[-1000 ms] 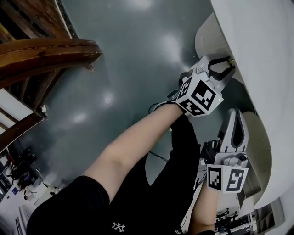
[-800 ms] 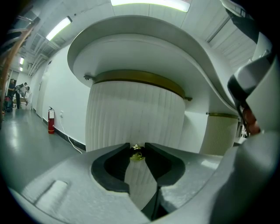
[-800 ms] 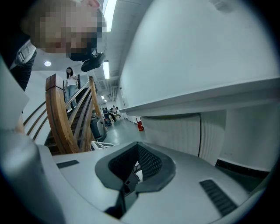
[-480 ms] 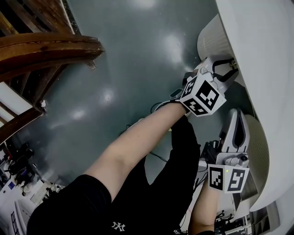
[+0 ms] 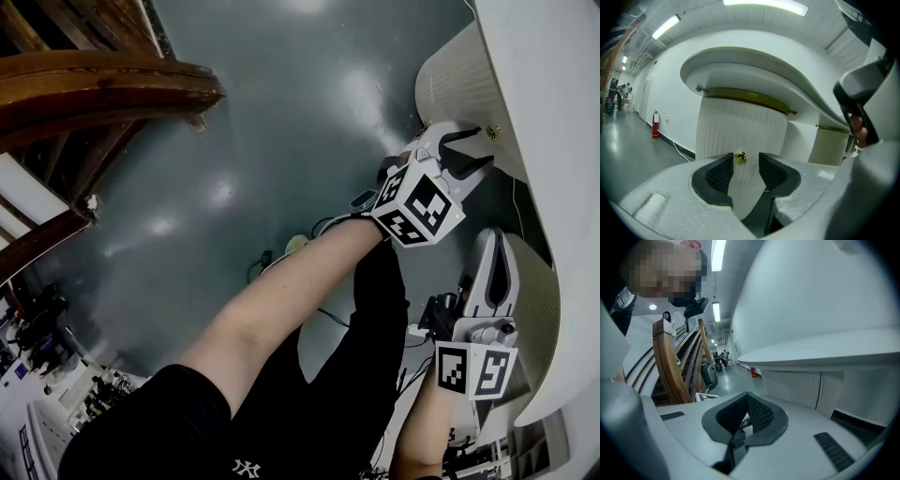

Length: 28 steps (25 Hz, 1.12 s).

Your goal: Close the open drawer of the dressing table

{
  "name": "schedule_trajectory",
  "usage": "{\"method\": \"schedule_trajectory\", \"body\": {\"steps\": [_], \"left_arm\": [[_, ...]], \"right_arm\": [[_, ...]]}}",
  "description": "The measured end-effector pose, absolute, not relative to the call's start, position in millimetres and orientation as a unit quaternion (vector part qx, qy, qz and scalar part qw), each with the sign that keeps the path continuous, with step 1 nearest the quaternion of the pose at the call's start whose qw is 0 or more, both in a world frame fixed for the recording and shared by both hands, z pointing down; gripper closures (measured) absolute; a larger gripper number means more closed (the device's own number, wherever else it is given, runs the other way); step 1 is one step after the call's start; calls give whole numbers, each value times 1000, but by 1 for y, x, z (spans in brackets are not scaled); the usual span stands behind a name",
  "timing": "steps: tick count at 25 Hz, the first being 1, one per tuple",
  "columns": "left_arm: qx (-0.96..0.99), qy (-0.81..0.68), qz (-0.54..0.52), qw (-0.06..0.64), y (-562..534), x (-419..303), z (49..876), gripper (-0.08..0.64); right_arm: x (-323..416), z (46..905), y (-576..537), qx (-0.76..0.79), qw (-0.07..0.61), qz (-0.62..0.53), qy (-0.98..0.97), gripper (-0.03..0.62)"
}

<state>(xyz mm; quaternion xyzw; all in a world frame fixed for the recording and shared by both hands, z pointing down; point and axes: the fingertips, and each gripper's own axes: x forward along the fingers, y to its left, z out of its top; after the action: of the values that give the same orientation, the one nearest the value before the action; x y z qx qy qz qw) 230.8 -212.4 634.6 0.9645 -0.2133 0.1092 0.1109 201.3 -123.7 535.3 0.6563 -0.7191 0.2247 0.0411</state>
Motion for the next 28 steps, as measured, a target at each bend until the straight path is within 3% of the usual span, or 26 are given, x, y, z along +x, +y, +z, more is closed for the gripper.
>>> {"method": "schedule_trajectory", "body": {"steps": [9,19,28], "left_arm": [[961,-212,115,132,-167,168,604,419],[961,-227,109,116,-138,103,466,515],[969,-204,96,104,-92,85,350,531]], "right_arm": [[167,519,-110,656,32,228,-719,577],[149,428,-88,661,25,202,-722,577],[136,333,-69,664,11,163,-729,577]]}}
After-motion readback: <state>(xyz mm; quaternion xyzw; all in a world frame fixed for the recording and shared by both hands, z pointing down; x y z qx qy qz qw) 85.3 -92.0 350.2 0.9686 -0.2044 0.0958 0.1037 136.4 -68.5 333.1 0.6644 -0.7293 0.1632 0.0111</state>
